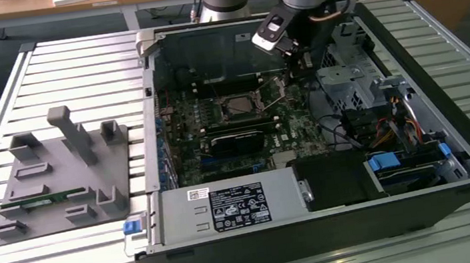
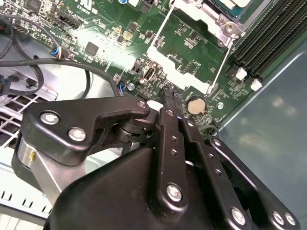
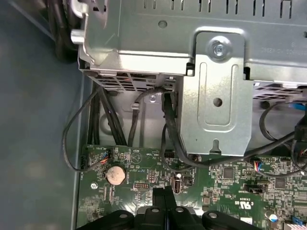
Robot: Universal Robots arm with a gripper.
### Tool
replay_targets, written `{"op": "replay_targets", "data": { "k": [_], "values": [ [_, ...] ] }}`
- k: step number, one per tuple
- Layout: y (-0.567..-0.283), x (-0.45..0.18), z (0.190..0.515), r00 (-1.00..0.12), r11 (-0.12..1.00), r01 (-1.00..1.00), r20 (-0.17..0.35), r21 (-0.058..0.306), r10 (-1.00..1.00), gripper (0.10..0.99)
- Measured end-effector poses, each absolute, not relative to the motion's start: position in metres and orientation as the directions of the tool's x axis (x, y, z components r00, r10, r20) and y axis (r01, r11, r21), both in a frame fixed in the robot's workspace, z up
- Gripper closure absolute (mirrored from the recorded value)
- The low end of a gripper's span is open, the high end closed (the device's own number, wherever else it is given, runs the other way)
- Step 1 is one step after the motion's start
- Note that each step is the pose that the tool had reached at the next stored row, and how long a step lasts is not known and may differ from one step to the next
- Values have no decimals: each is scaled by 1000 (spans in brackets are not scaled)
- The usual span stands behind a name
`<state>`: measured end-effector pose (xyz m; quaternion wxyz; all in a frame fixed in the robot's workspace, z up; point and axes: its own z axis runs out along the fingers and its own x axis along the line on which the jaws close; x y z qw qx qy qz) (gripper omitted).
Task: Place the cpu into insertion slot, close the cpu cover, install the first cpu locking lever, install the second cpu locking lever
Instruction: 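Close the cpu cover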
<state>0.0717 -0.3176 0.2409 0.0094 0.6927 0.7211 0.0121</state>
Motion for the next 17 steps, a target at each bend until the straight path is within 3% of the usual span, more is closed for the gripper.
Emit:
{"op": "replay_targets", "data": {
  "k": [17],
  "values": [
    [-317, 54, 238, -40, 40, 999, 3, 30, 999, 969]
  ]
}}
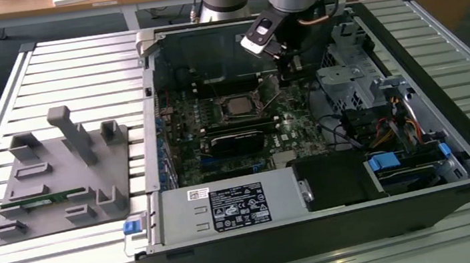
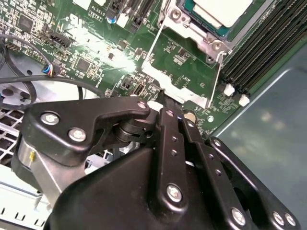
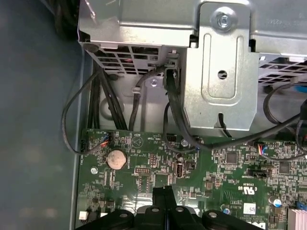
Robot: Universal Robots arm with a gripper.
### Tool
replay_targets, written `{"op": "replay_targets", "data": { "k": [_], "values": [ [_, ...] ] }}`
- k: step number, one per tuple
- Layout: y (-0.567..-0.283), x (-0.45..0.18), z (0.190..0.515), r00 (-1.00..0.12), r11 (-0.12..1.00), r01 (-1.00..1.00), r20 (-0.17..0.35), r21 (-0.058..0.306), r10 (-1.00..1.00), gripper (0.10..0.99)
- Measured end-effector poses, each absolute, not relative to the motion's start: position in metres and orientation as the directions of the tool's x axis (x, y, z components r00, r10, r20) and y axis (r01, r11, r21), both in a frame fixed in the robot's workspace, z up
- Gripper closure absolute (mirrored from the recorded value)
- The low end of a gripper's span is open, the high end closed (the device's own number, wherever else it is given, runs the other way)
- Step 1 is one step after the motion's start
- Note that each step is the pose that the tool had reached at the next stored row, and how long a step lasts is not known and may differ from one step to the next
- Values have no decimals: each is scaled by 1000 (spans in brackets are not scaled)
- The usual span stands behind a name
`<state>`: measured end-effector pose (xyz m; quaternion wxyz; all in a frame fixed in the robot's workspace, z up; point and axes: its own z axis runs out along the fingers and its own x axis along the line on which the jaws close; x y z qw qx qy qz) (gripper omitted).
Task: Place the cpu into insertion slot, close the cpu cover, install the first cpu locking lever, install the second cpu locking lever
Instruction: 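Close the cpu cover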
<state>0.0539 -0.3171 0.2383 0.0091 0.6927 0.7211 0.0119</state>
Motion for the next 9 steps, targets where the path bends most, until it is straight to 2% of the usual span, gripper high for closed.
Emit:
{"op": "replay_targets", "data": {
  "k": [9],
  "values": [
    [-317, 53, 241, -40, 40, 999, 3, 28, 999, 969]
  ]
}}
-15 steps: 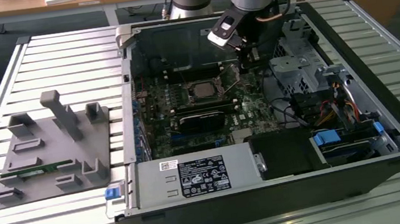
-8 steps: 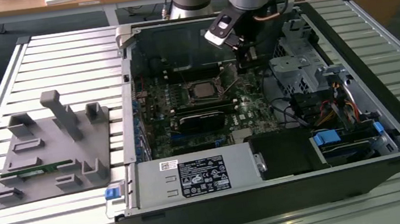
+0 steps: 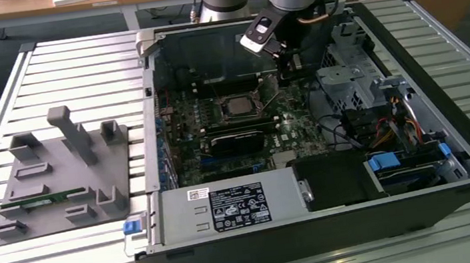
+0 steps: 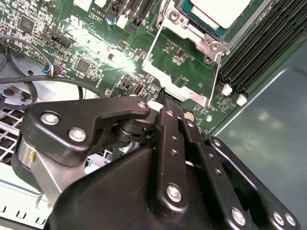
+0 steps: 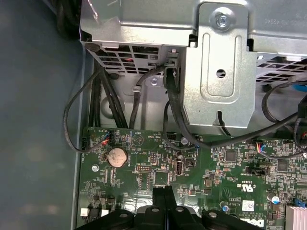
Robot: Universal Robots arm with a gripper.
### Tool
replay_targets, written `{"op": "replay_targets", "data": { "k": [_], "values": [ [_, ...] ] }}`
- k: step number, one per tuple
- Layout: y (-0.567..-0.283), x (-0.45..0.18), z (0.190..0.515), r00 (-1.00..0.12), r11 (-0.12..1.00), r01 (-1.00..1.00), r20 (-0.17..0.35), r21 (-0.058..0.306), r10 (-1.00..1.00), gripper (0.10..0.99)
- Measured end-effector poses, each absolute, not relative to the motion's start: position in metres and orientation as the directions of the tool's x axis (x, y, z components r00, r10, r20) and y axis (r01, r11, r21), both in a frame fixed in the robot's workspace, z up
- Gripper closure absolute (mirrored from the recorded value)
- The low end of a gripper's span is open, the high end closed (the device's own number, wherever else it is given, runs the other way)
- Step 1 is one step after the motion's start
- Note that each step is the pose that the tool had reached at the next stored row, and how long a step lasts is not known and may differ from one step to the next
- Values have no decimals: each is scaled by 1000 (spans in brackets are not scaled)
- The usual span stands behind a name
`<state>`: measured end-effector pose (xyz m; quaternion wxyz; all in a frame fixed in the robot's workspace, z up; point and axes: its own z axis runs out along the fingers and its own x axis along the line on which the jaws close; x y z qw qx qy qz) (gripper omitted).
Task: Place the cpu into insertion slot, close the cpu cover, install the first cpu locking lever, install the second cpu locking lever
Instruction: 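Close the cpu cover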
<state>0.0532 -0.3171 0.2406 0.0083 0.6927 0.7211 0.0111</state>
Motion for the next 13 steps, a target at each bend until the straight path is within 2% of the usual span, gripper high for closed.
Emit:
{"op": "replay_targets", "data": {
  "k": [13],
  "values": [
    [-317, 47, 241, -40, 40, 999, 3, 27, 999, 969]
  ]
}}
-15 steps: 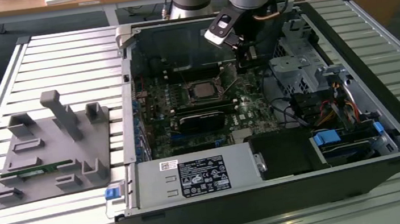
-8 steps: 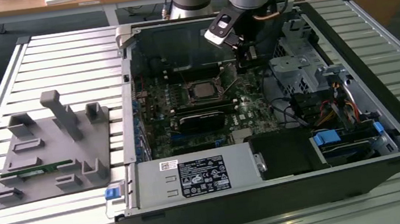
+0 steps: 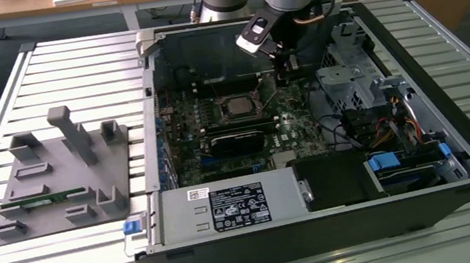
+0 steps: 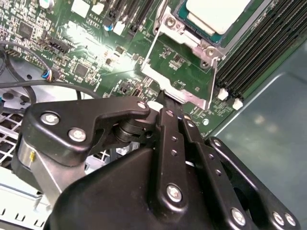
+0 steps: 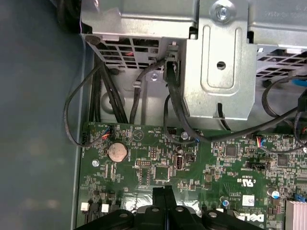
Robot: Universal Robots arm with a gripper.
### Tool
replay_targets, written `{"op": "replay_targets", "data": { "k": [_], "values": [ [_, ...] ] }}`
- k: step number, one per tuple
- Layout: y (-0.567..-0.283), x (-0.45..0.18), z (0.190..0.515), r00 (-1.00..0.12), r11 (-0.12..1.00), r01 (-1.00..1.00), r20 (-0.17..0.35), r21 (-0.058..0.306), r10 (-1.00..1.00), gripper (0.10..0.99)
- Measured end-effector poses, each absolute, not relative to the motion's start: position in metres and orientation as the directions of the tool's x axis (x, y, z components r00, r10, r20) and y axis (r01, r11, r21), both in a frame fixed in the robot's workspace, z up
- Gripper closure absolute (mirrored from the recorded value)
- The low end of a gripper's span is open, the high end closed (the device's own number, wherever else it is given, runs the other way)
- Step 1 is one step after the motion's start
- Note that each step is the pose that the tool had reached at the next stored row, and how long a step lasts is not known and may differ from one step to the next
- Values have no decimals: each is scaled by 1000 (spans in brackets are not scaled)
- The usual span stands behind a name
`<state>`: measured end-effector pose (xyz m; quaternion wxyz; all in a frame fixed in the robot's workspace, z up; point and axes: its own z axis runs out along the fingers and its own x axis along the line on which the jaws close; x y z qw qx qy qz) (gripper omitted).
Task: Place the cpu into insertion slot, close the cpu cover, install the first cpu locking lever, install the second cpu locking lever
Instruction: 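Close the cpu cover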
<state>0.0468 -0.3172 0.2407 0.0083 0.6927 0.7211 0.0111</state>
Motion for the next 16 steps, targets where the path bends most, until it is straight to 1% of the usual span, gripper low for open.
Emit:
{"op": "replay_targets", "data": {
  "k": [16],
  "values": [
    [-317, 37, 241, -40, 40, 999, 3, 28, 999, 969]
  ]
}}
